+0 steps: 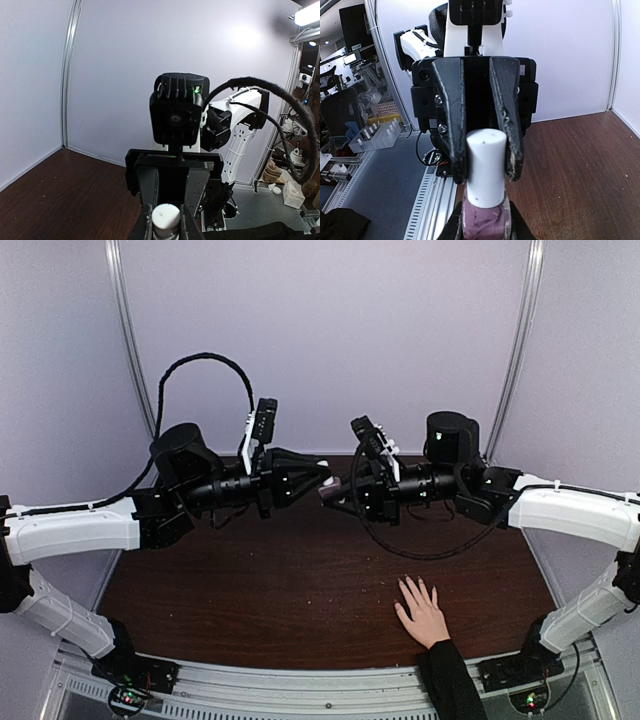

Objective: Paint the nails
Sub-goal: Pass from the left arm to the right

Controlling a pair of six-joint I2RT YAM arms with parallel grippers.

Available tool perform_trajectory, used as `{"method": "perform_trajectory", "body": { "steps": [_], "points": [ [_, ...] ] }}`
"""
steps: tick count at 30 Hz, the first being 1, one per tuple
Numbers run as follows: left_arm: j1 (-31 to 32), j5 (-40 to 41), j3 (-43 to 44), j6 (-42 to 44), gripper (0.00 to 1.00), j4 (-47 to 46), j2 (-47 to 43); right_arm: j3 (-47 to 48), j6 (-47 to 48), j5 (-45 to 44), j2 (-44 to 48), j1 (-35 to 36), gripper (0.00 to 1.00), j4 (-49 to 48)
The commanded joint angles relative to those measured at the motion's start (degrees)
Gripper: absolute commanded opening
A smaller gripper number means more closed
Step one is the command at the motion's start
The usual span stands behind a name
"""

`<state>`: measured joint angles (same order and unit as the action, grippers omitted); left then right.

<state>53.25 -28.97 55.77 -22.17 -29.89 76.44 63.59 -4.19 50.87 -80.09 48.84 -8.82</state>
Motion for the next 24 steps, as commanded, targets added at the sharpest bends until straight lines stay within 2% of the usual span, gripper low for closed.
{"method": "perform_trajectory", "body": {
  "steps": [1,4,7,10,14,18,24],
  "points": [
    [0.1,0.1,0.5,2.0,0.08,1.6,-1.0,2.4,0.0,1.0,0.1,0.2,0.15,1.7],
    [0.0,0.0,3.2,5.8,0.25,12.8,-2.6,3.0,1.5,1.0,0.6,0.1,0.13,4.9],
    [-0.1,-2.8,6.7,11.5,0.48,23.4,-4.3,3.5,3.4,1.6,1.4,-0.1,0.11,8.3],
    [-0.2,-8.7,8.4,17.8,0.59,30.9,-6.1,3.8,5.4,3.9,2.4,-0.3,0.12,11.7],
    [-0.2,-11.5,7.3,23.2,0.65,32.8,-8.5,5.0,7.4,6.3,3.3,-0.2,0.12,15.7],
    [-0.2,-13.1,7.8,26.2,0.66,33.2,-9.0,6.9,8.6,8.6,3.6,0.2,0.07,20.1],
    [-0.2,-18.4,9.8,27.6,0.62,32.1,-6.5,9.8,10.0,12.0,2.4,1.8,0.06,24.6]
  ]
}}
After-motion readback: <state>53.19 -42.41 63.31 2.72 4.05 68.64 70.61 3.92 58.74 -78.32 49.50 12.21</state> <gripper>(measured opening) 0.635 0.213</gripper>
